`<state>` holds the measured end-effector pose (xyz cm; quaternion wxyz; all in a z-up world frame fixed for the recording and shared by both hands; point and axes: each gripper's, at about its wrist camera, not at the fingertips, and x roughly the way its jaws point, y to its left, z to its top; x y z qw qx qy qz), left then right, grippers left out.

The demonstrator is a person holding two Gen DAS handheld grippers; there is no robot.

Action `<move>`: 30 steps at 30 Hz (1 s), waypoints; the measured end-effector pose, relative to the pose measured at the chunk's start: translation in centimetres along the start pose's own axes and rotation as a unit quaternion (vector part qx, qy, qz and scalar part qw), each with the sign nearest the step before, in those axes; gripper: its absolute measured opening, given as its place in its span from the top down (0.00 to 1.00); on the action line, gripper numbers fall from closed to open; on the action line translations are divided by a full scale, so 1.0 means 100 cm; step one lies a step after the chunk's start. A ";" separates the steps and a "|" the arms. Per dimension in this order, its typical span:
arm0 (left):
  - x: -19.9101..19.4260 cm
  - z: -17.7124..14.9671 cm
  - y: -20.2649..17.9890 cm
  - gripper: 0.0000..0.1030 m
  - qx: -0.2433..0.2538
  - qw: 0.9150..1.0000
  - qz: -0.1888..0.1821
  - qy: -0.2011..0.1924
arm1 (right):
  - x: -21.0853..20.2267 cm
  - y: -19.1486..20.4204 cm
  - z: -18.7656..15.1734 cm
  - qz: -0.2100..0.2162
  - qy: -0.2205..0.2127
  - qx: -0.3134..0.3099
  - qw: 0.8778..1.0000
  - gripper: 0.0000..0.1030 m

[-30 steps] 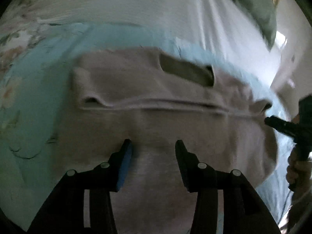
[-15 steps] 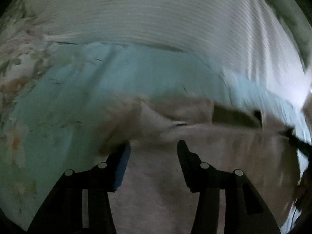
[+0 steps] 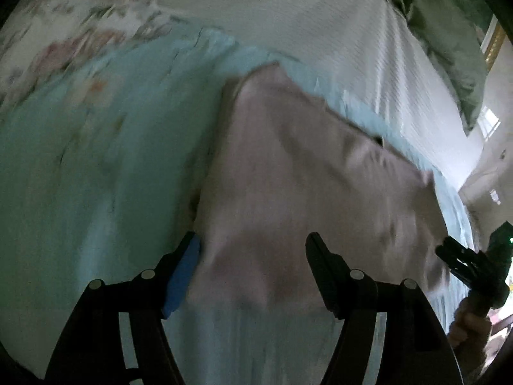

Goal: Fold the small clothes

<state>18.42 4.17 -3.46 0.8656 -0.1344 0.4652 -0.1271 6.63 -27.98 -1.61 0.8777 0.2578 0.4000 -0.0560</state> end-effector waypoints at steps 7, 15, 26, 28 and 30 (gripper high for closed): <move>-0.016 -0.059 0.015 0.33 -0.042 0.998 -0.019 0.042 | -0.003 0.022 -0.050 0.017 0.031 -0.007 0.999 0.29; -0.016 -0.063 0.007 0.25 -0.060 0.997 -0.032 0.039 | -0.014 0.030 -0.077 0.011 0.044 -0.012 0.999 0.27; 0.021 -0.020 0.012 0.19 -0.128 0.992 -0.020 0.011 | -0.017 0.035 -0.076 0.013 0.043 -0.016 0.999 0.27; 0.028 -0.010 0.015 0.19 -0.138 0.990 -0.009 0.000 | -0.015 0.035 -0.075 0.013 0.044 -0.017 0.999 0.27; 0.033 -0.002 0.016 0.21 -0.142 0.990 0.002 -0.012 | -0.013 0.033 -0.074 0.014 0.045 -0.012 0.999 0.26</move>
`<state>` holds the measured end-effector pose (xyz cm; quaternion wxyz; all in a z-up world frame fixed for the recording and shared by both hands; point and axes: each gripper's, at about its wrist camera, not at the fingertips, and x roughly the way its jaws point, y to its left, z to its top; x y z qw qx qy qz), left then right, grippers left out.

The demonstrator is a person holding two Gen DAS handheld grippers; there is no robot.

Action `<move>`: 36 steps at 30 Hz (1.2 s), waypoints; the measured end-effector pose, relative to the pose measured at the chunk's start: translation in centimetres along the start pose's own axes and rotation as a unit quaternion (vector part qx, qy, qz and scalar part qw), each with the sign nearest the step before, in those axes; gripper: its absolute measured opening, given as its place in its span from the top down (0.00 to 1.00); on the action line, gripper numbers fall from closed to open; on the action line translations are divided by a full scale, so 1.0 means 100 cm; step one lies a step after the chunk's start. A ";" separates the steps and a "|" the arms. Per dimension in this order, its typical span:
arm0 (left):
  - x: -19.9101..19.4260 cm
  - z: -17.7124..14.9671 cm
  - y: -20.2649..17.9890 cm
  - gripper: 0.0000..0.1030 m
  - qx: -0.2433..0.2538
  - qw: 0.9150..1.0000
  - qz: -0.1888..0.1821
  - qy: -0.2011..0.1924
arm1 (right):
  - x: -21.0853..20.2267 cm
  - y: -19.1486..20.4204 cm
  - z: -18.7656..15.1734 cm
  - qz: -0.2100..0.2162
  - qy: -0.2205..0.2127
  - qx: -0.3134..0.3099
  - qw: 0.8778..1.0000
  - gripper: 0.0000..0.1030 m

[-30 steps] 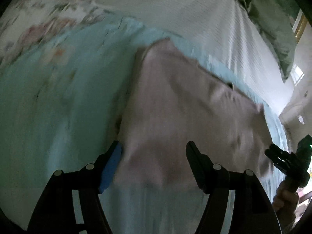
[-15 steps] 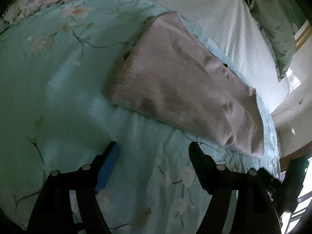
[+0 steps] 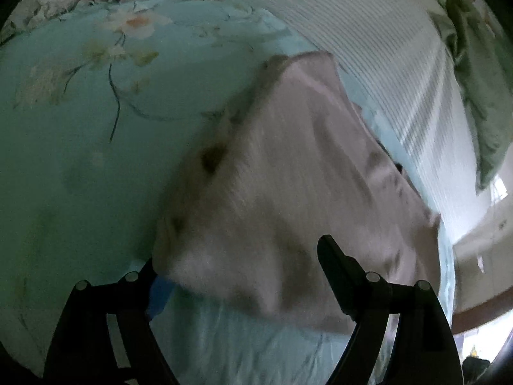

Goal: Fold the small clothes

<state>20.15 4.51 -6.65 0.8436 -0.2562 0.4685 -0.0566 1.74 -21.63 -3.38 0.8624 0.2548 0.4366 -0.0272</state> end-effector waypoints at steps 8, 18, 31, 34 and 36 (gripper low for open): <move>0.005 0.013 -0.014 0.84 0.025 0.999 0.002 -0.021 | -0.003 -0.003 0.021 0.029 -0.018 -0.016 0.999 0.26; -0.023 -0.025 -0.132 0.89 0.226 0.971 -0.056 -0.054 | -0.014 -0.055 0.104 0.096 -0.072 0.064 0.991 0.26; 0.011 -0.089 -0.186 0.90 0.343 0.939 -0.033 -0.012 | 0.093 -0.029 0.176 0.140 0.064 0.055 0.987 0.25; 0.004 -0.086 -0.187 0.90 0.341 0.939 -0.043 -0.017 | 0.126 -0.007 0.184 0.151 0.090 0.045 0.983 0.25; 0.002 -0.084 -0.186 0.90 0.339 0.939 -0.047 -0.017 | 0.148 0.007 0.195 0.153 0.094 0.030 0.983 0.25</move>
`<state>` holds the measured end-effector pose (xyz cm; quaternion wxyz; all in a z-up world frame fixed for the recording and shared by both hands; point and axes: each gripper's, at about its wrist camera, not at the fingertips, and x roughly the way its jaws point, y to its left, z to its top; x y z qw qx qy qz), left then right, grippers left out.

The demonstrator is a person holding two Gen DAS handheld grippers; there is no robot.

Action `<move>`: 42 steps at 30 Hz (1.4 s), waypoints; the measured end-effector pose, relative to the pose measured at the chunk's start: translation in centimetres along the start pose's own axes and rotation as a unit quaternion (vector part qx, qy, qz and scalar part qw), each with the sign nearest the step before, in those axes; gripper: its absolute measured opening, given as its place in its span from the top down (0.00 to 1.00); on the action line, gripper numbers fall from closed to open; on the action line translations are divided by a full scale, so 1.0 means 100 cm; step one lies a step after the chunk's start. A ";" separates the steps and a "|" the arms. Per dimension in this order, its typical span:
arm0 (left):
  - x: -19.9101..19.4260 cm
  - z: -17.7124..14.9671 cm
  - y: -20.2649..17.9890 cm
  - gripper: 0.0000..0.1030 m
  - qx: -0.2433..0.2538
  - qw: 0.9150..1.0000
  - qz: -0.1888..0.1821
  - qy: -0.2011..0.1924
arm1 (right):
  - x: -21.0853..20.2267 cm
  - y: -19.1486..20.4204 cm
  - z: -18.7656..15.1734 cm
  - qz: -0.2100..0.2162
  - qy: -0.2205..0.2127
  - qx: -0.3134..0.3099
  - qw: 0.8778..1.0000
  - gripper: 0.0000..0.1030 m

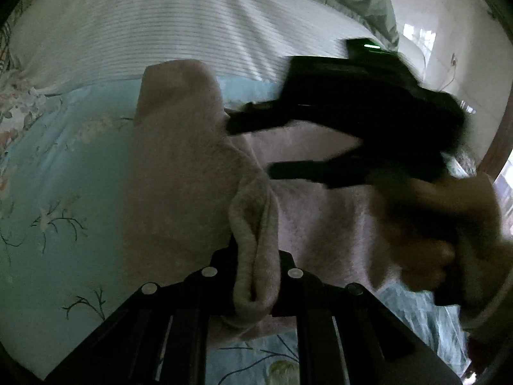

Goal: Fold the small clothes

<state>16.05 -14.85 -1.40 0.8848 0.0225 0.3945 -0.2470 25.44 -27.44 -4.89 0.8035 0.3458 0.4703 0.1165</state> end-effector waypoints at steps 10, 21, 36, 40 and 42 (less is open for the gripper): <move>-0.021 0.001 -0.010 0.90 0.025 1.000 -0.008 -0.013 | -0.034 0.026 0.030 -0.046 -0.061 -0.086 0.993 0.84; 0.004 0.013 -0.096 0.90 0.045 0.991 -0.128 0.004 | -0.136 -0.066 0.012 -0.116 -0.099 -0.040 0.987 0.84; 0.023 -0.001 -0.114 0.90 0.094 0.984 -0.149 0.019 | -0.163 -0.091 -0.007 -0.147 -0.144 -0.037 0.978 0.85; 0.043 -0.007 -0.106 0.87 0.096 0.981 -0.161 0.055 | -0.159 -0.108 -0.012 -0.183 -0.139 -0.015 0.973 0.80; 0.051 -0.006 -0.098 0.84 0.087 0.981 -0.158 0.072 | -0.166 -0.109 -0.016 -0.168 -0.152 -0.005 0.974 0.73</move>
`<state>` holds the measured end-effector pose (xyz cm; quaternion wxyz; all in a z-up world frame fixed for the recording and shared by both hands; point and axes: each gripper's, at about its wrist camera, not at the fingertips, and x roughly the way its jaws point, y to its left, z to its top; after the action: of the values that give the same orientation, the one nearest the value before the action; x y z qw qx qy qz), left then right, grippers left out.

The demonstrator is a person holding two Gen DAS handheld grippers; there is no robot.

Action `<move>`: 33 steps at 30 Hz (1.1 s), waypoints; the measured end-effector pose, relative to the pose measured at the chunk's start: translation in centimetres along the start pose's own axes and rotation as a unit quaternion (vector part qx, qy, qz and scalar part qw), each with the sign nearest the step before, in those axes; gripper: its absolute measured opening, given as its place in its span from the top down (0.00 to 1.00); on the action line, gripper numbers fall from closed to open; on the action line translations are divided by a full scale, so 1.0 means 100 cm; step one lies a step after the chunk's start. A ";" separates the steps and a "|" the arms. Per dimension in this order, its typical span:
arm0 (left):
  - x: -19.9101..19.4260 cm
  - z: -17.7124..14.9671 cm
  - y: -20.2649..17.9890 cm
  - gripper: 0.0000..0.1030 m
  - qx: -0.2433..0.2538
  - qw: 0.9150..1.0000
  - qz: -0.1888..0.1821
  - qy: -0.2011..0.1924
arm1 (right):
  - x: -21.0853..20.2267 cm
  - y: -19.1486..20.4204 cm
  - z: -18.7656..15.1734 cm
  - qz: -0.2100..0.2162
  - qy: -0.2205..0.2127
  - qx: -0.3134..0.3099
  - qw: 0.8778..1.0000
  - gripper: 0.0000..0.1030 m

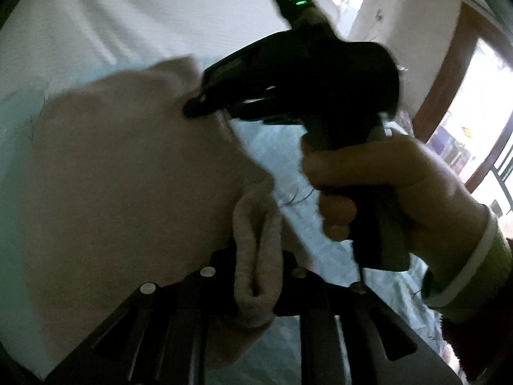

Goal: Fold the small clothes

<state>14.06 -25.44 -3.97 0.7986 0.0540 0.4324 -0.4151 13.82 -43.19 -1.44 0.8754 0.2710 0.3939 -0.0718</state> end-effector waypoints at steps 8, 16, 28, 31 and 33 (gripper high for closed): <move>-0.062 -0.023 0.027 0.42 -0.027 0.999 -0.020 -0.020 | -0.046 -0.001 -0.010 -0.011 -0.062 0.031 0.998 0.25; -0.110 -0.039 0.096 0.19 -0.096 0.994 0.031 -0.039 | -0.033 0.005 -0.047 0.012 -0.007 0.026 1.000 0.12; -0.049 -0.010 0.168 0.19 -0.206 0.978 0.016 0.011 | -0.009 -0.006 -0.051 0.020 0.024 0.017 0.999 0.16; -0.020 0.001 0.175 0.18 -0.216 0.976 -0.024 0.030 | -0.001 -0.009 -0.050 0.032 0.027 0.028 0.999 0.38; -0.006 0.006 0.180 0.26 -0.220 0.974 -0.041 0.029 | 0.005 -0.005 -0.049 0.034 0.037 0.036 0.998 0.51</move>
<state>27.05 -13.63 -8.03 0.7604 -0.1282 0.5379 -0.3405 10.79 -40.98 -4.72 0.8520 0.3180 0.4134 -0.0460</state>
